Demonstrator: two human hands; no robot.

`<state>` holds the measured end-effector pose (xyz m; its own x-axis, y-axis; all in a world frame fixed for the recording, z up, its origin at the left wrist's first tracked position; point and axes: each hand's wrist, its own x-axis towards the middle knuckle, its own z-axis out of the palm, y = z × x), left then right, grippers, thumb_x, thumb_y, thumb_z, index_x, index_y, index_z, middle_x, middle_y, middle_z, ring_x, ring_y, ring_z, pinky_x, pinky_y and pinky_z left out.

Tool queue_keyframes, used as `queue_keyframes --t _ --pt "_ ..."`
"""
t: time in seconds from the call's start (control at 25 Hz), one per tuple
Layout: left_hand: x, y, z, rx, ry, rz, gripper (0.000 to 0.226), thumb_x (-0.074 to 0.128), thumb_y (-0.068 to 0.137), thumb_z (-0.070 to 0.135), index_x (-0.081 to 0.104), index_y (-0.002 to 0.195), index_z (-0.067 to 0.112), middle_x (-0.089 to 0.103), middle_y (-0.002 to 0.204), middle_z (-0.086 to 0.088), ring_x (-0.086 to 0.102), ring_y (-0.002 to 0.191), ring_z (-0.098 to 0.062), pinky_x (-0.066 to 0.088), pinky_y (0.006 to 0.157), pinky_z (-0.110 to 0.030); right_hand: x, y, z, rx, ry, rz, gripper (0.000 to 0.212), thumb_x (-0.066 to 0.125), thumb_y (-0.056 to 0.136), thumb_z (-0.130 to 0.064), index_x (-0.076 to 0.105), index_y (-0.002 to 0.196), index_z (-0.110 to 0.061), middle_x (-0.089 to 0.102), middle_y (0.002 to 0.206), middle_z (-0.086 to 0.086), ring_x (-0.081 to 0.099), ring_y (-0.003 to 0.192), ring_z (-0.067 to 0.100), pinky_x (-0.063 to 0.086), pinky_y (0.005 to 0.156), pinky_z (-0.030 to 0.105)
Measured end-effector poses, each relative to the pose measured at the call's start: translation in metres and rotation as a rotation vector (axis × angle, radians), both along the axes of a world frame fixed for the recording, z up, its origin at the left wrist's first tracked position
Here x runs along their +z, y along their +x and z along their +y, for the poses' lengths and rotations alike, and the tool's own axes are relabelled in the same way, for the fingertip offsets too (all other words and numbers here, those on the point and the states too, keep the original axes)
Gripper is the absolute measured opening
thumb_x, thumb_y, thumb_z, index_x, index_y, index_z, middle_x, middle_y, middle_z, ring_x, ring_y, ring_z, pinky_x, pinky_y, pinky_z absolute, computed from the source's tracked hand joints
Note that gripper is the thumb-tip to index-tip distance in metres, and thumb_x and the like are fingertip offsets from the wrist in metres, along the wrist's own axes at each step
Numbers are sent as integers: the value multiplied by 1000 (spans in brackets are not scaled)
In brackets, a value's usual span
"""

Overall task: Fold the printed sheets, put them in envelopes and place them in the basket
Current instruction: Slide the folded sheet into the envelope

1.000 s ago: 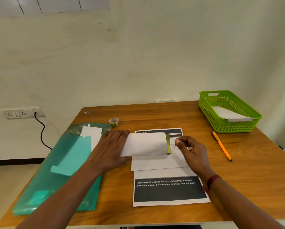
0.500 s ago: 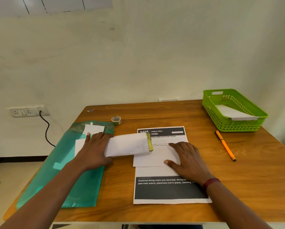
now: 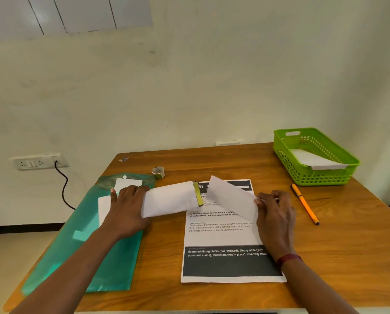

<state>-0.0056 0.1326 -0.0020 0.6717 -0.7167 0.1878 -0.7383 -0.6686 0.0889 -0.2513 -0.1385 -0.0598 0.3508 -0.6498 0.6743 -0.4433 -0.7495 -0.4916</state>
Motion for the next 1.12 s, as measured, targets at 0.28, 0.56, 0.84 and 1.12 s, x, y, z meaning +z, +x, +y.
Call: queue_keyframes --t 0.28,0.56,0.84,1.12 --pt "5 2 -4 -10 3 31 94 69 56 55 32 138 28 41 137 -4 34 130 -26 8 118 -59 -1 0 -8 -41 229 -84 13 54 96 -20 64 102 -15 67 99 8 52 97 28 41 84 50" --pt "1 2 -13 -44 8 20 99 72 54 58 28 138 29 38 136 -2 32 128 -24 10 119 -56 -3 0 -8 10 225 -30 14 51 97 -21 62 103 -16 66 97 5 48 95 21 30 85 39" --pt "-3 4 -17 -92 13 16 101 76 53 59 27 138 34 38 134 -1 32 127 -23 8 120 -55 -3 0 -6 73 150 50 8 54 96 -24 61 98 -23 64 94 -2 39 91 10 31 81 38" --pt "-11 0 -26 -195 44 -41 102 71 57 69 24 142 37 36 134 1 29 130 -22 -1 119 -58 -1 -1 -4 80 53 141 11 57 94 -24 66 99 -24 62 90 -1 46 93 20 30 77 36"
